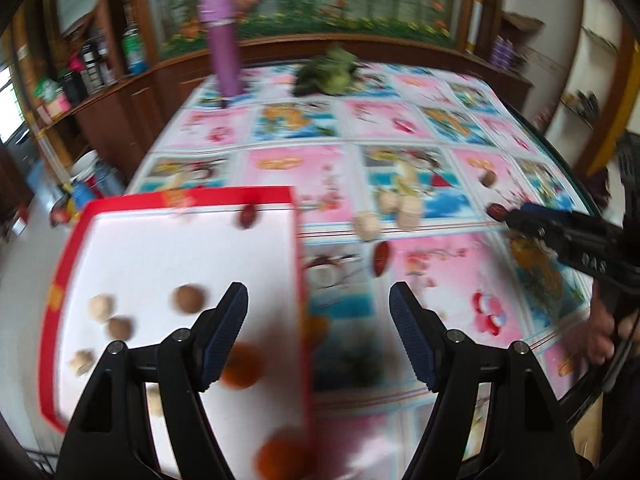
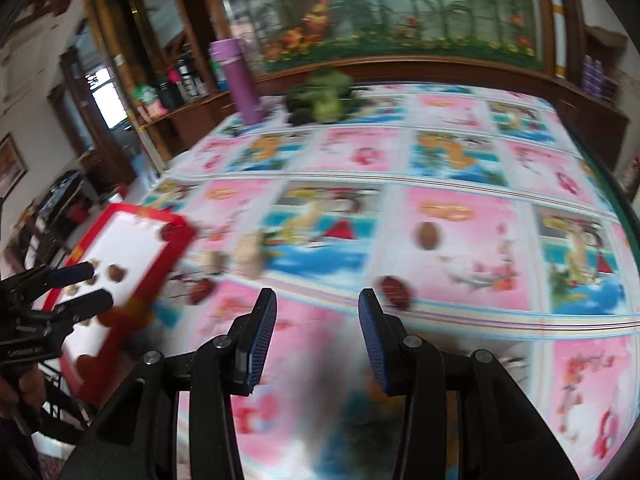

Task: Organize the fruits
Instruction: 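Move back to the tablecloth and grasp a red date with each gripper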

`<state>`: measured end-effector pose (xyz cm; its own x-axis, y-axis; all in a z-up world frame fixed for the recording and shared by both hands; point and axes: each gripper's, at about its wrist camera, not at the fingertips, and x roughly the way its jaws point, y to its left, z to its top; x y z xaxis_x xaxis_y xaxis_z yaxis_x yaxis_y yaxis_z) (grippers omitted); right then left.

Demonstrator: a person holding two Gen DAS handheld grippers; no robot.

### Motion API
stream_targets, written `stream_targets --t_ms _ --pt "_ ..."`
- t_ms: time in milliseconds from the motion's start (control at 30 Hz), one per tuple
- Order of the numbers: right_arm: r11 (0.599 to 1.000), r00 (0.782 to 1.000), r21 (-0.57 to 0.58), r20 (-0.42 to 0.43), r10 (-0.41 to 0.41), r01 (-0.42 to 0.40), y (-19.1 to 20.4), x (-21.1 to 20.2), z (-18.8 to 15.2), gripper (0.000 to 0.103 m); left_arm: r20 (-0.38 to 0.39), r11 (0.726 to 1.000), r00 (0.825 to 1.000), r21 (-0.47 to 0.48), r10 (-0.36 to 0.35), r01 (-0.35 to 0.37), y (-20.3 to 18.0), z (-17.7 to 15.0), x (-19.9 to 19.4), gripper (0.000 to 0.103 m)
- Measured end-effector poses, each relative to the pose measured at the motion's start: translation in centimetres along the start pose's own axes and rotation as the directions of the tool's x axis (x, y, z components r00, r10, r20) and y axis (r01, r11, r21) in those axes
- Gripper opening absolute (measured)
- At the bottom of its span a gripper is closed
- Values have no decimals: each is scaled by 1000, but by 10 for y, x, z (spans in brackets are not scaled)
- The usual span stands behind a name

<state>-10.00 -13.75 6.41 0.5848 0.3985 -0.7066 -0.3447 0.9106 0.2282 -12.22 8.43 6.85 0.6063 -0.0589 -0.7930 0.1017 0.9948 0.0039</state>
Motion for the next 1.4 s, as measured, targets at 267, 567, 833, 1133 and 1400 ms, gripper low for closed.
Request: stream_targets --t_ms 267,567,833,1133,1400 --pt "998 997 -34 -42 -63 61 -24 23 5 42 -87 996 995 66 -49 54 -28 11 40 73" --pt "996 993 -26 -83 -83 81 -32 36 0 28 -123 993 989 74 -85 94 -32 14 61 56" --pt "998 994 -19 -88 -69 67 -34 37 0 19 -149 994 985 47 -87 94 -30 15 77 36" --pt "998 994 -11 -88 -63 62 -34 37 -1 18 -133 991 985 60 -108 117 -35 13 77 21" --pt "999 999 34 -33 29 -28 -28 23 -2 18 -92 986 983 36 -162 166 -38 7 57 18"
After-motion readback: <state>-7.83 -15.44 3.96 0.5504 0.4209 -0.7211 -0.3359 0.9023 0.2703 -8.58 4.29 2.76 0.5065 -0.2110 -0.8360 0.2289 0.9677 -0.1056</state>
